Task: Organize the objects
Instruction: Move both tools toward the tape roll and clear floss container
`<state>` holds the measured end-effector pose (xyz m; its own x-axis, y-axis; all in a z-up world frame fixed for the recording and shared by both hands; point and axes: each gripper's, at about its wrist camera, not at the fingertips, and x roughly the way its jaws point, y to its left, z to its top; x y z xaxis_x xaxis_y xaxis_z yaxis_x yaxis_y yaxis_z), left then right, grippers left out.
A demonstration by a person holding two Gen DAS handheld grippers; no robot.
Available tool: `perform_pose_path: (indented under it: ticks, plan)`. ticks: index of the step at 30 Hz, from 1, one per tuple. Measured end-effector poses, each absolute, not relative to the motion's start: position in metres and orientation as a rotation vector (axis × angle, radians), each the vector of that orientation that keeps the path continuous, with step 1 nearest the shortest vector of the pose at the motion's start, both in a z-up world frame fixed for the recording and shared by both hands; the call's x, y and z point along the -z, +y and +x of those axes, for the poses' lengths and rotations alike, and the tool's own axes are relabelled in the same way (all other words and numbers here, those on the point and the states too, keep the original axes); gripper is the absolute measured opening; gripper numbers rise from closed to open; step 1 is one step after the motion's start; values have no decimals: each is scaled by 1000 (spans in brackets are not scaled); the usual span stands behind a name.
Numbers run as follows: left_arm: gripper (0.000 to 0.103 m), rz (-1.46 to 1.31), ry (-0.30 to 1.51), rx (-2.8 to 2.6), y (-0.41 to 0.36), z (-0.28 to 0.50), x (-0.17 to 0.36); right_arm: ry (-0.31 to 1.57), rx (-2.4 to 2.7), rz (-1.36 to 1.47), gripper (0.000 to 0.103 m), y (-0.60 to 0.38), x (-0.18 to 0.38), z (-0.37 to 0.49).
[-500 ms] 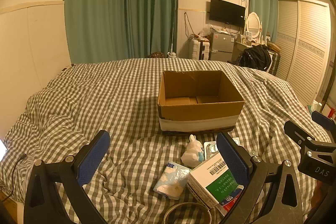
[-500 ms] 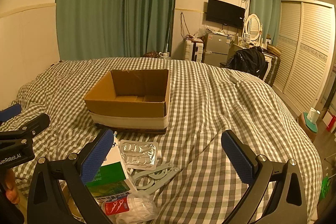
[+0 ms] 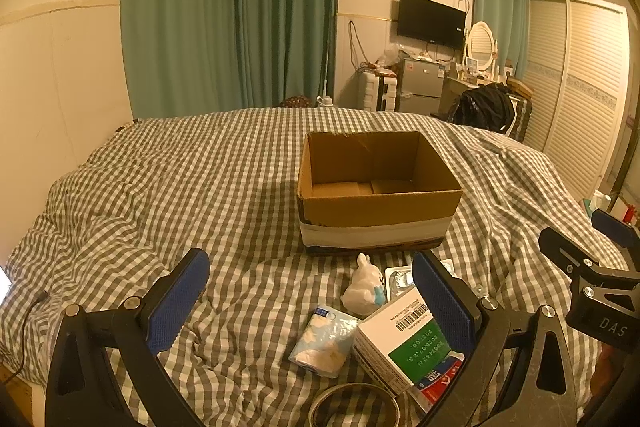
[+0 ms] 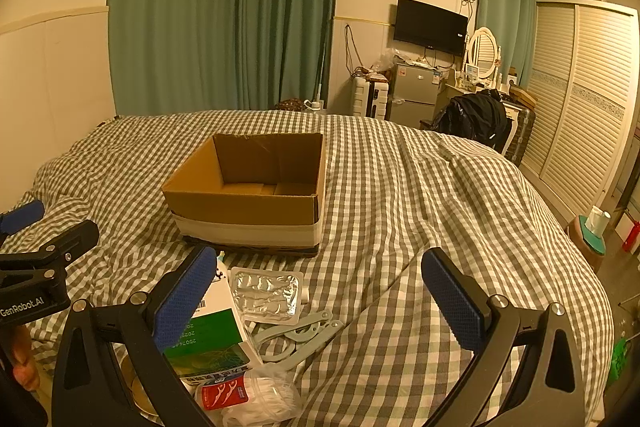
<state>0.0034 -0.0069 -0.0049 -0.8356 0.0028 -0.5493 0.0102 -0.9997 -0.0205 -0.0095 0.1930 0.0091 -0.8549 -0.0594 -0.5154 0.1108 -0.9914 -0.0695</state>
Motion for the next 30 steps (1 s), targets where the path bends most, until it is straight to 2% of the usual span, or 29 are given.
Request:
perform_pose_path:
  ticks: [30]
  plan:
    - [103,910,1,3030,-1,26,-4,163,2906,760,103,187,-27,18]
